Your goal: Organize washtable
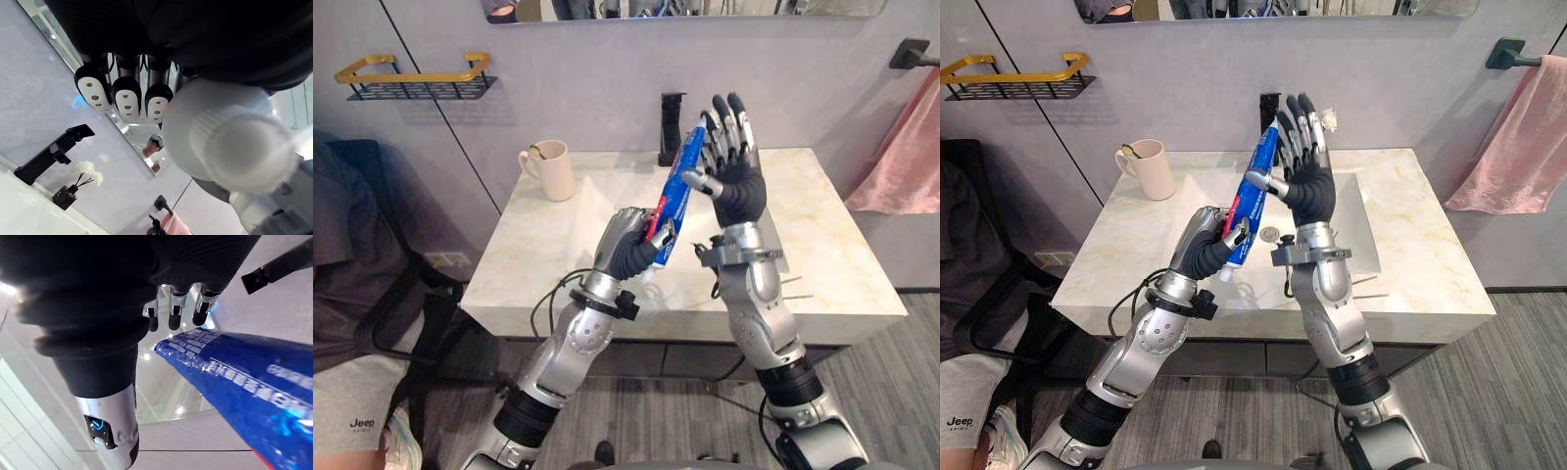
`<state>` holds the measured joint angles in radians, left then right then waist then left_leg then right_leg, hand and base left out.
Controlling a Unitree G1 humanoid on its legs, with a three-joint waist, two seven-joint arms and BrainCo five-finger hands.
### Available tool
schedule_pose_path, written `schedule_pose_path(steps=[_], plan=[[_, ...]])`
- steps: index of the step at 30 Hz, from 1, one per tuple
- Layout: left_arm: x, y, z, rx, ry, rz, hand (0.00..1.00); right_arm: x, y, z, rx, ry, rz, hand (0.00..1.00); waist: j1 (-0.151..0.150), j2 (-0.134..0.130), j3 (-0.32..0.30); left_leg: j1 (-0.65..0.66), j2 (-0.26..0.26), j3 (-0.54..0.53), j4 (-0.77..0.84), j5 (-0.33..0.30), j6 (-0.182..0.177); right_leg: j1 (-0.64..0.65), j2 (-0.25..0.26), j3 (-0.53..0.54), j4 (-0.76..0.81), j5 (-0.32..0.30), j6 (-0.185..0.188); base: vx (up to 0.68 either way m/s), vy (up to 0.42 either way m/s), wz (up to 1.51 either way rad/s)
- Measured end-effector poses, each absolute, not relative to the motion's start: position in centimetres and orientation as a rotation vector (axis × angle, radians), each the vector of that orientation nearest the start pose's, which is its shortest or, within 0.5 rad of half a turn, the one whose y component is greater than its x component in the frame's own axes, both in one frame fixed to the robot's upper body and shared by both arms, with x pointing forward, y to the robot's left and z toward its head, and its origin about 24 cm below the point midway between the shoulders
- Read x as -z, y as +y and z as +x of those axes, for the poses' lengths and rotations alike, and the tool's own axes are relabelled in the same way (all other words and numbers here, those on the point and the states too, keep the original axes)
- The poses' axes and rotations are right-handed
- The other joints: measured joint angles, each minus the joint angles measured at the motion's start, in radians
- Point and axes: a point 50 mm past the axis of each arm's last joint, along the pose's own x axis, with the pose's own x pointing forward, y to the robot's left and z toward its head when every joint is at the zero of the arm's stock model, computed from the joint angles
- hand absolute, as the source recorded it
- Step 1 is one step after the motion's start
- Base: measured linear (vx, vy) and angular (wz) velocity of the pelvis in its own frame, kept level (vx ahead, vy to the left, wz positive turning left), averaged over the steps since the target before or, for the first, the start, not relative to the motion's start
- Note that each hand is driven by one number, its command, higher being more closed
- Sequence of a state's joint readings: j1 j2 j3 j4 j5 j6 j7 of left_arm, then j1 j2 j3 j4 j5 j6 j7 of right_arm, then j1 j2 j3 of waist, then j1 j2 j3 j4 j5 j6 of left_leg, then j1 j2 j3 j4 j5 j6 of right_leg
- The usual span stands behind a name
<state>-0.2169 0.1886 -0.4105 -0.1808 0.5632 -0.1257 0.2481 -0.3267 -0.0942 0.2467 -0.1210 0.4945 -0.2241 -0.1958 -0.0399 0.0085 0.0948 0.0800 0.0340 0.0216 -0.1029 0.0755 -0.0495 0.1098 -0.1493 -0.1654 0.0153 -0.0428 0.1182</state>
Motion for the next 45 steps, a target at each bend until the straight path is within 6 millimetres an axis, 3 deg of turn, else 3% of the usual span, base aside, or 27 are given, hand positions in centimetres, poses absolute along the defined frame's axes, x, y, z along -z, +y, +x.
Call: schedule_pose_path(steps=[7,11,15,23,24,45], plan=[[-12.6,6.8,25.6,0.177,-0.626,0.636,1.00,-13.0,-9.7,28.4,-0.191,-0.353,0.527,0.00,-0.003,-0.001,-0.001,-0.008,0.002,0.003,0.000,0.007,0.000,-0.009,0.002,0.004,-0.005,0.010,-0.001,-0.04,-0.007,-0.02],[-12.0,6.9,25.4,0.186,-0.602,0.647,1.00,-12.1,-9.0,28.2,-0.243,-0.288,0.597,0.00,-0.003,-0.001,-0.002,-0.013,0.004,0.003,0.000,0.010,-0.002,-0.009,0.005,0.003,-0.014,0.016,-0.002,-0.01,-0.004,0.00],[-11.0,6.6,25.3,0.235,-0.566,0.669,1.00,-10.2,-8.5,28.5,-0.278,-0.170,0.685,0.00,-0.002,-0.004,-0.030,-0.017,0.005,0.003,0.000,0.010,-0.002,-0.010,0.006,0.003,-0.019,0.019,-0.002,0.00,0.000,0.00],[-9.9,6.0,25.1,0.353,-0.551,0.738,1.00,-10.2,-7.9,29.1,-0.415,-0.103,0.726,0.00,0.000,-0.020,-0.044,-0.034,0.019,0.003,-0.001,0.021,-0.007,-0.018,0.016,0.004,-0.040,0.039,-0.009,-0.04,-0.014,-0.01],[-9.8,6.0,25.4,0.365,-0.553,0.763,1.00,-10.4,-7.9,29.3,-0.425,-0.097,0.725,1.00,0.001,-0.024,-0.046,-0.045,0.020,0.004,-0.001,0.025,-0.008,-0.027,0.022,0.006,-0.044,0.046,-0.014,-0.07,-0.020,-0.02],[-9.7,7.1,26.1,0.373,-0.562,0.829,1.00,-11.2,-7.8,29.8,-0.513,-0.084,0.690,1.00,0.002,-0.028,-0.048,-0.062,0.052,0.003,-0.001,0.046,-0.027,-0.027,0.059,0.006,-0.087,0.088,-0.030,-0.04,-0.020,-0.01]])
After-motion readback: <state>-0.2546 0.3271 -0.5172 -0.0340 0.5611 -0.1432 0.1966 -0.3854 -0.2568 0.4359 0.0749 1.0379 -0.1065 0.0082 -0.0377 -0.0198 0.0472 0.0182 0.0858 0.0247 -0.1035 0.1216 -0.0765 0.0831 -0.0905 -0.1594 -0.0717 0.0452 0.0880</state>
